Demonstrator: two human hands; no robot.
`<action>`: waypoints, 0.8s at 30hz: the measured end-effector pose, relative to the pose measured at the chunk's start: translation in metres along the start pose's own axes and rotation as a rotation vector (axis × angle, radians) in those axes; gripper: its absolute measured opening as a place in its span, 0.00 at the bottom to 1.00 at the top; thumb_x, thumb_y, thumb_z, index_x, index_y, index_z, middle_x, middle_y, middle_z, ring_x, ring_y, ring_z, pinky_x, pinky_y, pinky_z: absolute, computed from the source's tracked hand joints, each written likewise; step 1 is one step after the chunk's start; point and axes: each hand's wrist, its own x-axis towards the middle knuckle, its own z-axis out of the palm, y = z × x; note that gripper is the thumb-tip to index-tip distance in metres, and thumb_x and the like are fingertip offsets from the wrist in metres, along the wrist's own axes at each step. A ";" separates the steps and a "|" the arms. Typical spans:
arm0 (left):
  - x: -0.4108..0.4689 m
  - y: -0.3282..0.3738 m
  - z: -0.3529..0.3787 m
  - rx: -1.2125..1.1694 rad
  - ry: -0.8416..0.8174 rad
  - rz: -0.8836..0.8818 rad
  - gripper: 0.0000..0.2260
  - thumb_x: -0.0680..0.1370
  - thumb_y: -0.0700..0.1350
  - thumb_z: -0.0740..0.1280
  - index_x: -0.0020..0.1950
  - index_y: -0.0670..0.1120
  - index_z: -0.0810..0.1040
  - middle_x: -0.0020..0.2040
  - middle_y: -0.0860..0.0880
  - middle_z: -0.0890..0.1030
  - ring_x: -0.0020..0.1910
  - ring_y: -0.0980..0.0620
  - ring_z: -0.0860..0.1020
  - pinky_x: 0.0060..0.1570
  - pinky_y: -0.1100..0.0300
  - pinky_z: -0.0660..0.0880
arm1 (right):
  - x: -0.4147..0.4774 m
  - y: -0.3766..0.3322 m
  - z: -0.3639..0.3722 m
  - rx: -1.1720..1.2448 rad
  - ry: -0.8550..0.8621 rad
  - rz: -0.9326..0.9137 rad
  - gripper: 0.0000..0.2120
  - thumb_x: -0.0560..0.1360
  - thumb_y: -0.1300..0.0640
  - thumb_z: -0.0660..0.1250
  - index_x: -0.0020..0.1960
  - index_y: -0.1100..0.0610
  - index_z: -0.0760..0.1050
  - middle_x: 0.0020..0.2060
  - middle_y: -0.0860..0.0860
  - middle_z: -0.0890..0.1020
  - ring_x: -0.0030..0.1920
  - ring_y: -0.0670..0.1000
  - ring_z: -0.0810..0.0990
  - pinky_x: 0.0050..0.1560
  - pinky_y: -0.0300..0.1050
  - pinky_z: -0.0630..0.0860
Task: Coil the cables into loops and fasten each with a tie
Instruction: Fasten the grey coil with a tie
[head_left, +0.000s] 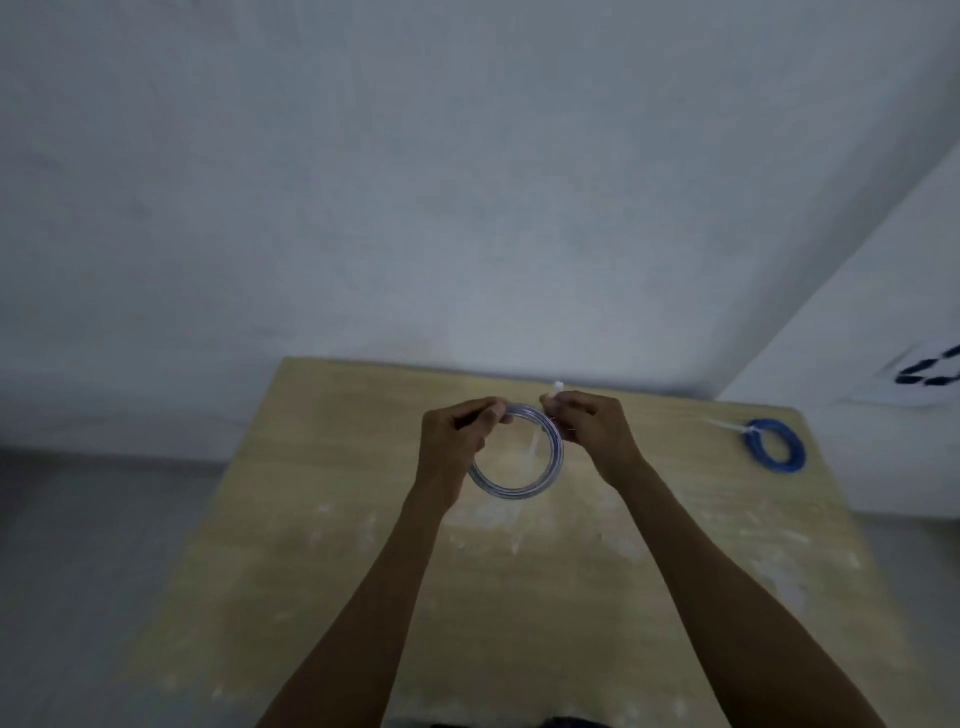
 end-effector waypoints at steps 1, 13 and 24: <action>0.001 0.008 0.012 0.000 -0.029 0.012 0.05 0.79 0.41 0.72 0.51 0.46 0.89 0.42 0.41 0.87 0.31 0.56 0.70 0.33 0.59 0.66 | -0.003 -0.016 -0.006 -0.012 -0.022 -0.021 0.05 0.76 0.66 0.73 0.43 0.59 0.87 0.40 0.60 0.85 0.40 0.54 0.81 0.49 0.50 0.81; 0.006 0.055 0.106 0.059 -0.196 0.162 0.07 0.79 0.40 0.73 0.54 0.40 0.87 0.44 0.45 0.88 0.33 0.61 0.77 0.34 0.67 0.72 | -0.026 -0.085 -0.078 0.020 0.099 -0.106 0.05 0.76 0.66 0.71 0.47 0.64 0.86 0.44 0.61 0.87 0.39 0.53 0.83 0.45 0.45 0.80; 0.024 0.075 0.131 0.156 -0.254 0.115 0.04 0.79 0.41 0.72 0.48 0.42 0.87 0.42 0.42 0.87 0.32 0.61 0.78 0.35 0.66 0.74 | -0.022 -0.094 -0.092 -0.037 0.224 -0.247 0.05 0.76 0.65 0.72 0.47 0.62 0.87 0.44 0.56 0.88 0.47 0.53 0.86 0.54 0.45 0.80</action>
